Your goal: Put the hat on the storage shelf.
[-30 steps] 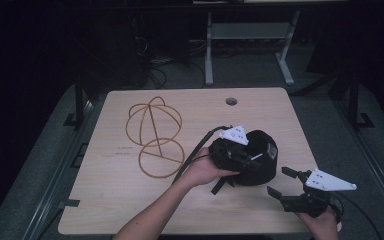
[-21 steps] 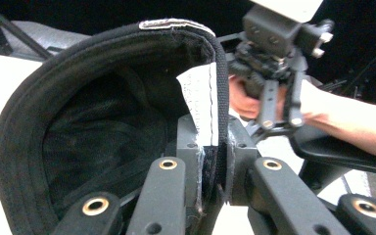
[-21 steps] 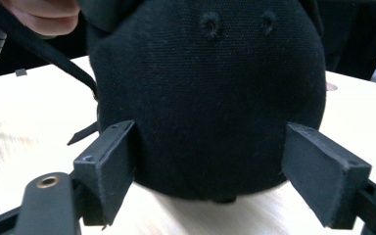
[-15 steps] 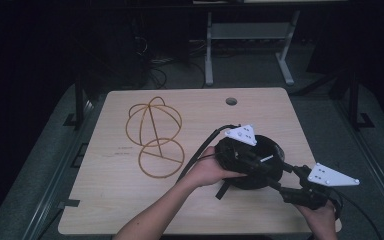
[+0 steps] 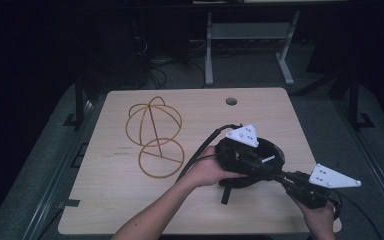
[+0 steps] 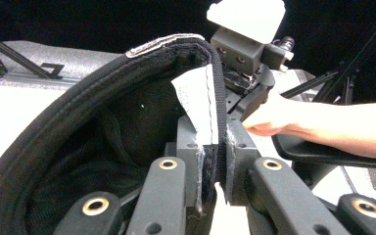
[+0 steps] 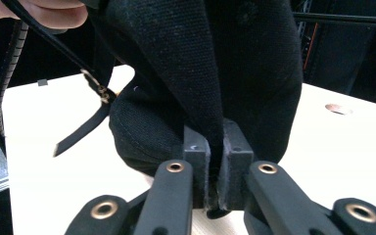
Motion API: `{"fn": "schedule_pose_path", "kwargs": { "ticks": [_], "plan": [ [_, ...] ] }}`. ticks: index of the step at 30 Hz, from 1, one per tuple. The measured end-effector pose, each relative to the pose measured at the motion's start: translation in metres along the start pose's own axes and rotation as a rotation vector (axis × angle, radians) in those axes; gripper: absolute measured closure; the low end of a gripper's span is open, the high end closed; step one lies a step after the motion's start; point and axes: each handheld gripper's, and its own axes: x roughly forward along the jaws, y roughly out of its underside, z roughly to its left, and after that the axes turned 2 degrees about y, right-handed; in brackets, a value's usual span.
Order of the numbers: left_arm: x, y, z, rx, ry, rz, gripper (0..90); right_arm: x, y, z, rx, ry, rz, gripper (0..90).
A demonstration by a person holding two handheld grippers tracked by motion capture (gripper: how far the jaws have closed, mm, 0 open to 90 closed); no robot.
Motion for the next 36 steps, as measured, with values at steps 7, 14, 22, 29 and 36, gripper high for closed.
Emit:
{"fn": "schedule_pose_path", "kwargs": {
  "ticks": [7, 14, 22, 29, 36],
  "plan": [
    [-0.011, 0.004, 0.001, 0.014, -0.086, 0.044, 74.3, -0.004, -0.008, -0.003, 0.029, -0.007, -0.015, 86.3],
    [-0.023, 0.01, -0.002, 0.012, -0.183, 0.068, 56.9, -0.008, -0.02, -0.011, 0.063, -0.003, -0.001, 86.6],
    [-0.04, 0.027, -0.004, -0.002, -0.22, 0.06, 53.5, -0.013, -0.039, -0.02, 0.087, -0.013, -0.012, 86.6],
    [-0.05, 0.046, -0.01, -0.004, -0.256, 0.08, 49.9, -0.015, -0.049, -0.029, 0.099, -0.004, 0.014, 86.5],
    [-0.054, 0.065, -0.013, -0.017, -0.269, 0.079, 49.8, -0.015, -0.059, -0.034, 0.102, 0.003, 0.054, 86.5]
  ]
}}
